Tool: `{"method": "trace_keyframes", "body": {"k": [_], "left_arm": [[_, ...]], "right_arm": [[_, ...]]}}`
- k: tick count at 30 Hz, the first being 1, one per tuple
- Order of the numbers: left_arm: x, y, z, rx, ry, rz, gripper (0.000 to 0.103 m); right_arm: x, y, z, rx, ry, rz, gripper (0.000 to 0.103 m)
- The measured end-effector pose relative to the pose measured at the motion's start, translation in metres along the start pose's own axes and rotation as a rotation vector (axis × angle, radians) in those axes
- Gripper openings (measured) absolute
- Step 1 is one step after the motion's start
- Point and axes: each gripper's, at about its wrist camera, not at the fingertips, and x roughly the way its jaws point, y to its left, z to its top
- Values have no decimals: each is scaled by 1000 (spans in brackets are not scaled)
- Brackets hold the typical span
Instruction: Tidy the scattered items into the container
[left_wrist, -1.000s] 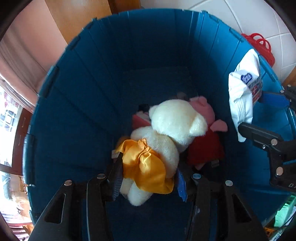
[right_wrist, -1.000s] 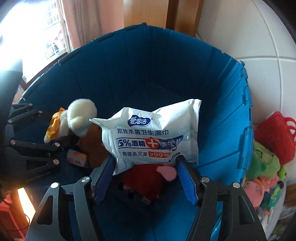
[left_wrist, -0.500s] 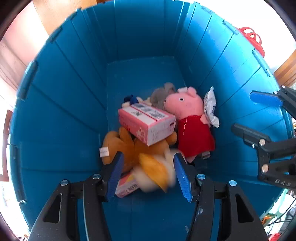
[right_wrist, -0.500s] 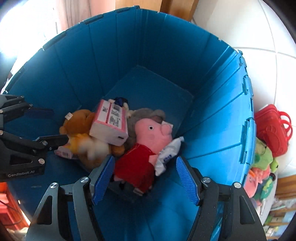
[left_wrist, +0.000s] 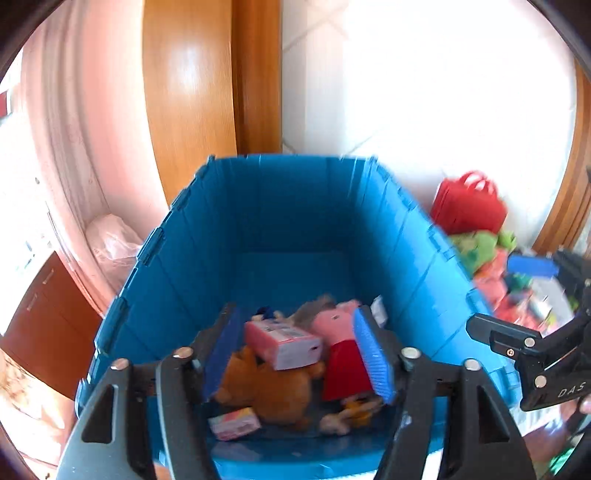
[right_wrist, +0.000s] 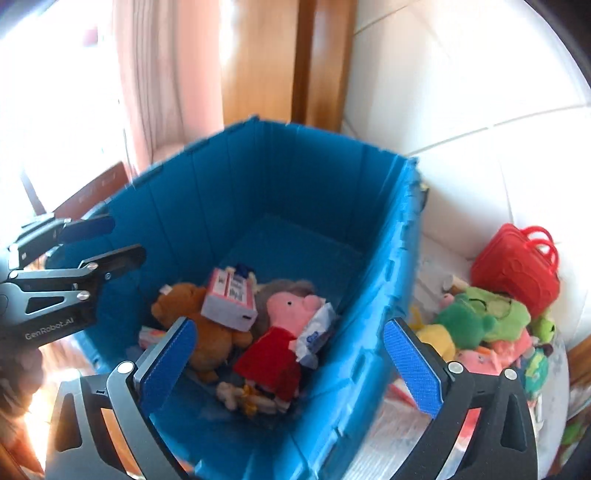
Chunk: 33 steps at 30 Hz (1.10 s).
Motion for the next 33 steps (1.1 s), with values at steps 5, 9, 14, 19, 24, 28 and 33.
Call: {"method": "trace_keyframes", "body": {"k": [5,9,14,19,24,28,33], "left_arm": [[-7,-31,-6,7,42,6,78],[-17,-57,-13,24,81,-12,78],[-29,-86,-22,33,111,-1,79],[-40,-112,-29,21,146,10,79],[-57,-132,-39,20,146,12,79],[-72,-135,-40,21,114,-23,79],[-101,-130,-40,8,6,3,79]], "right_arm": [[-42,-26,-28,50,-62,-32,103],[-64,-53,-53,88,-66,-72,103],[-92,-89,-82,156,-73,-126,103],[-108,-121,-102,201,-48,-148,103],[-122,-138,-118,198,-49,-136,103],[-132,-139,-127,215,-62,-135,103],[-148,-139,-134,261,-111,-129,103]]}}
